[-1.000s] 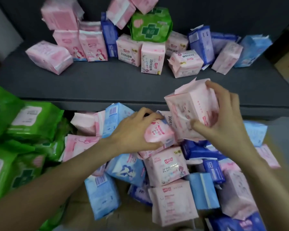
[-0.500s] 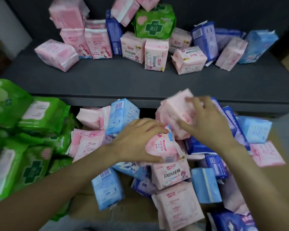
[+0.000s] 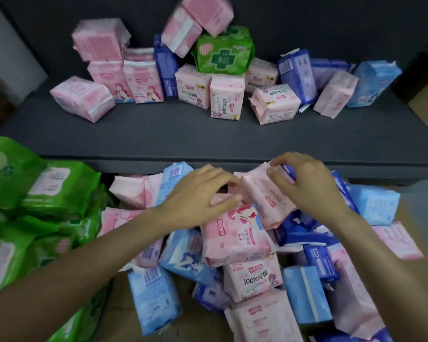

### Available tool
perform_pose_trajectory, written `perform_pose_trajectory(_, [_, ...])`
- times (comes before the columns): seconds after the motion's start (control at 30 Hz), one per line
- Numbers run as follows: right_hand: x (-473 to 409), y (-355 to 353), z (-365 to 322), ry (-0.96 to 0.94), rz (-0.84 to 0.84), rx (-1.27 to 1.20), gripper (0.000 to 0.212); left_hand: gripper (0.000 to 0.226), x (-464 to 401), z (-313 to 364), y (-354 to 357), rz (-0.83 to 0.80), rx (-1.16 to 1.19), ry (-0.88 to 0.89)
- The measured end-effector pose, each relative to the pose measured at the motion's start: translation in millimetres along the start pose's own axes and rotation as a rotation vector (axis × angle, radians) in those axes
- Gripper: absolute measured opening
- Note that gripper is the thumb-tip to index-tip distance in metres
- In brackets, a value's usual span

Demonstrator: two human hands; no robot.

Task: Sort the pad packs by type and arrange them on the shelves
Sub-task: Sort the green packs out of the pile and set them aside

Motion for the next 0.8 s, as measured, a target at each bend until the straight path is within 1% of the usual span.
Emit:
perform_pose_trajectory(0.07, [-22, -5, -10, -0.082, 0.004, -0.055, 0.016, 0.033, -15, -11, -30, 0.087, -0.064, 0.041])
perform_pose_trajectory(0.13, [-49, -1, -15, -0.143, -0.016, -0.072, 0.019, 0.026, -33, -29, -56, 0.174, -0.108, 0.042])
perform_pose_trajectory(0.2, [-81, 5, -10, -0.162, -0.038, -0.036, 0.029, 0.023, -50, -53, -75, 0.261, -0.101, -0.011])
perform_pose_trajectory(0.27, [-113, 12, 4, -0.151, -0.046, 0.038, 0.043, 0.030, -71, -77, -85, 0.295, -0.099, -0.083])
perform_pose_trajectory(0.33, [-144, 24, 21, -0.152, -0.058, 0.097, 0.056, 0.045, -98, -102, -83, 0.255, -0.121, -0.168])
perform_pose_trajectory(0.4, [-170, 40, 41, -0.131, -0.135, 0.075, 0.070, 0.060, -123, -119, -74, 0.195, -0.137, -0.226])
perform_pose_trajectory(0.47, [-196, 57, 54, -0.136, -0.228, 0.084, 0.088, 0.066, -149, -130, -69, 0.185, -0.188, -0.210])
perform_pose_trajectory(0.53, [-216, 75, 59, -0.199, -0.296, 0.266, 0.100, 0.073, -175, -134, -67, 0.178, -0.271, -0.153])
perform_pose_trajectory(0.6, [-230, 94, 69, -0.204, -0.387, 0.510, 0.101, 0.087, -199, -144, -58, 0.111, -0.355, -0.139])
perform_pose_trajectory(0.67, [-237, 106, 75, -0.174, -0.442, 0.643, 0.098, 0.099, -215, -155, -45, 0.031, -0.427, -0.155])
perform_pose_trajectory(0.73, [-242, 105, 77, -0.144, -0.380, 0.639, 0.095, 0.106, -224, -165, -40, 0.035, -0.465, -0.209])
perform_pose_trajectory(0.8, [-240, 93, 73, -0.129, -0.243, 0.633, 0.088, 0.106, -226, -169, -43, 0.072, -0.495, -0.265])
Point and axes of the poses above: each hand's wrist, its own x-axis away from the middle knuckle, its own y-axis out of the palm, z = x × y, the point moved 10 cm from there along -x, towards the middle knuckle, and after that the axes turned 10 degrees about x, right-handed, at the moved point
